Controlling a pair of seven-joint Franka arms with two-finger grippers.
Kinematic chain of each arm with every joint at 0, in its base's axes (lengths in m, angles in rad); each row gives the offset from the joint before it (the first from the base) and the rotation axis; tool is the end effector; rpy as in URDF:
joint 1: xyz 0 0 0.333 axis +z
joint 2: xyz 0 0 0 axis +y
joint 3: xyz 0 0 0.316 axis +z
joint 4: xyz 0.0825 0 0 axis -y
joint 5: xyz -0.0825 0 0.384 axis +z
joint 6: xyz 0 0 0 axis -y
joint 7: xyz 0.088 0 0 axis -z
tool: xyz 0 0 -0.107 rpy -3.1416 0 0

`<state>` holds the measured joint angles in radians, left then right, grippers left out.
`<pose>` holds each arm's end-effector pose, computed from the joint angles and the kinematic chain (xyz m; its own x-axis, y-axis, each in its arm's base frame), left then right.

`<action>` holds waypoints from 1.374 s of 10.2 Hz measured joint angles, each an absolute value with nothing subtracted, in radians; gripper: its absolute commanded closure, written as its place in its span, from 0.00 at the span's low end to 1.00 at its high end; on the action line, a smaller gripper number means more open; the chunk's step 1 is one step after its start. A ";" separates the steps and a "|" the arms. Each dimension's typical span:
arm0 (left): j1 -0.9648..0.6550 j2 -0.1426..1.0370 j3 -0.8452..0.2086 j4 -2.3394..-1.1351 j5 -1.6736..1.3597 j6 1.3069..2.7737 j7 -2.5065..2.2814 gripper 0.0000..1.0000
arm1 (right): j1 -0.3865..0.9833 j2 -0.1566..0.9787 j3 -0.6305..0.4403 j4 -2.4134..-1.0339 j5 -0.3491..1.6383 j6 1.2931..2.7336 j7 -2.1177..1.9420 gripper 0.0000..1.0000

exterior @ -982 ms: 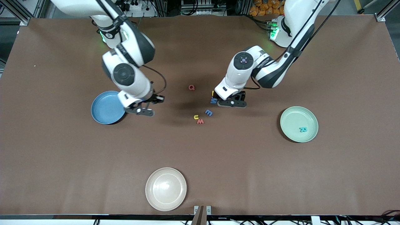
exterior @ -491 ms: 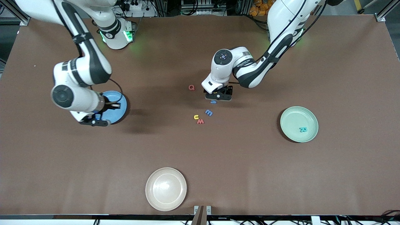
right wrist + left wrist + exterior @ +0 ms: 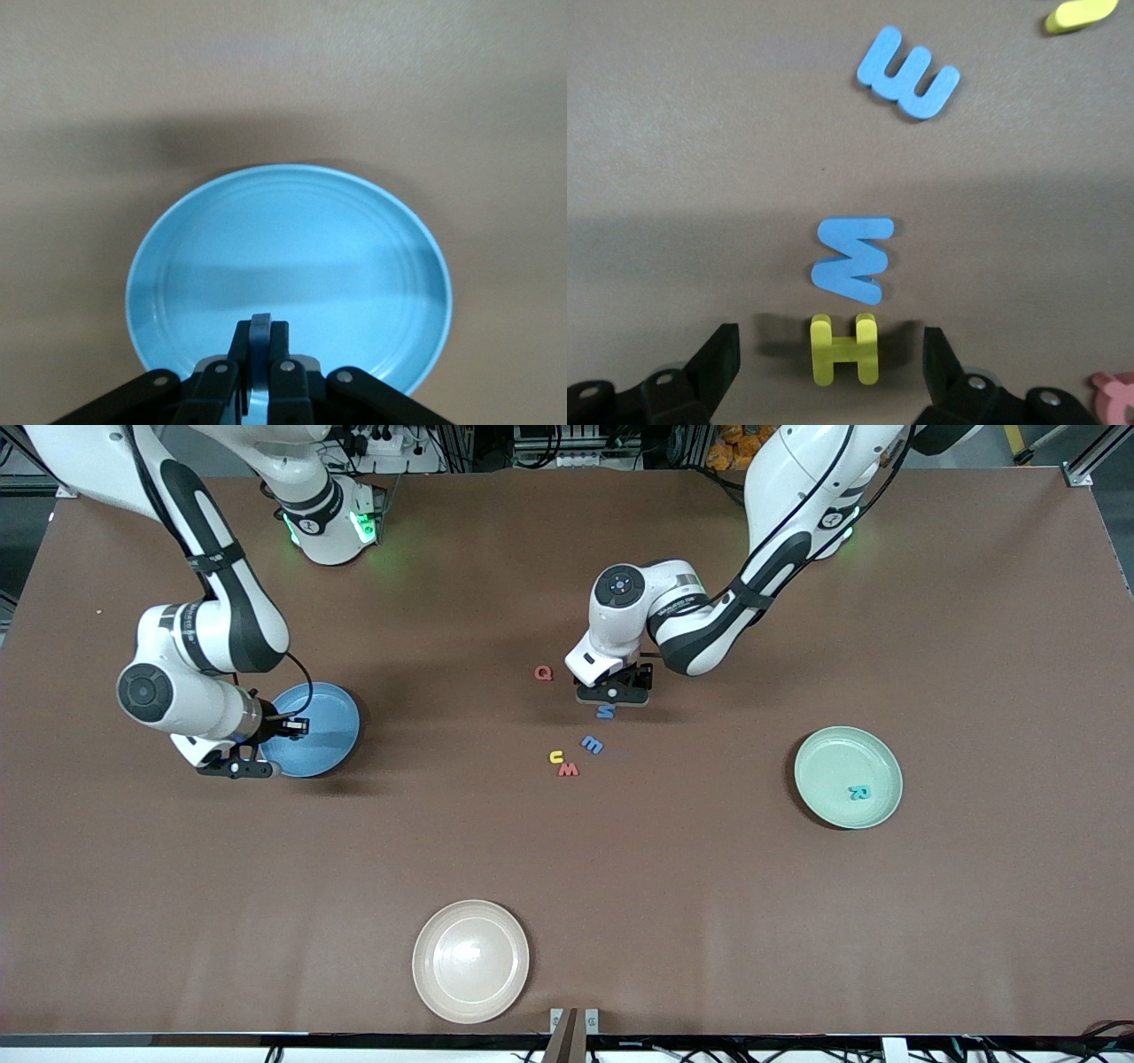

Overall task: Sort upper and lower case letters into plates
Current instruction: 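Release the i on the blue plate while the left gripper carries H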

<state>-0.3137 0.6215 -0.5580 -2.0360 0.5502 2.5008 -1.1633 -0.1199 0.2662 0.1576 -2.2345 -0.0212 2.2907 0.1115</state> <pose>0.3766 -0.4531 0.1736 0.9969 -0.0789 -0.0019 -0.0790 -0.9968 -0.0075 0.5221 0.0204 0.2364 0.9767 -0.0574 -0.2066 -0.0599 -0.9982 -0.0056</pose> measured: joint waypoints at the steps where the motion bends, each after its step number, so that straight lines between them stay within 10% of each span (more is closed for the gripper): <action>1: -0.314 0.626 -0.558 -2.035 0.551 2.501 -1.164 0.31 | -0.120 0.266 0.154 -2.250 -0.021 2.306 0.111 0.27; 2: -0.314 0.627 -0.557 -2.035 0.551 2.501 -1.164 0.42 | -0.120 0.266 0.150 -2.252 -0.021 2.306 0.112 0.00; 4: -0.314 0.630 -0.558 -2.033 0.551 2.503 -1.165 1.00 | -0.120 0.266 0.147 -2.252 -0.021 2.306 0.112 0.00; 14: -0.033 0.391 -0.696 -2.003 0.528 2.366 -1.164 1.00 | -0.056 0.220 0.219 -2.099 0.077 2.120 0.134 0.00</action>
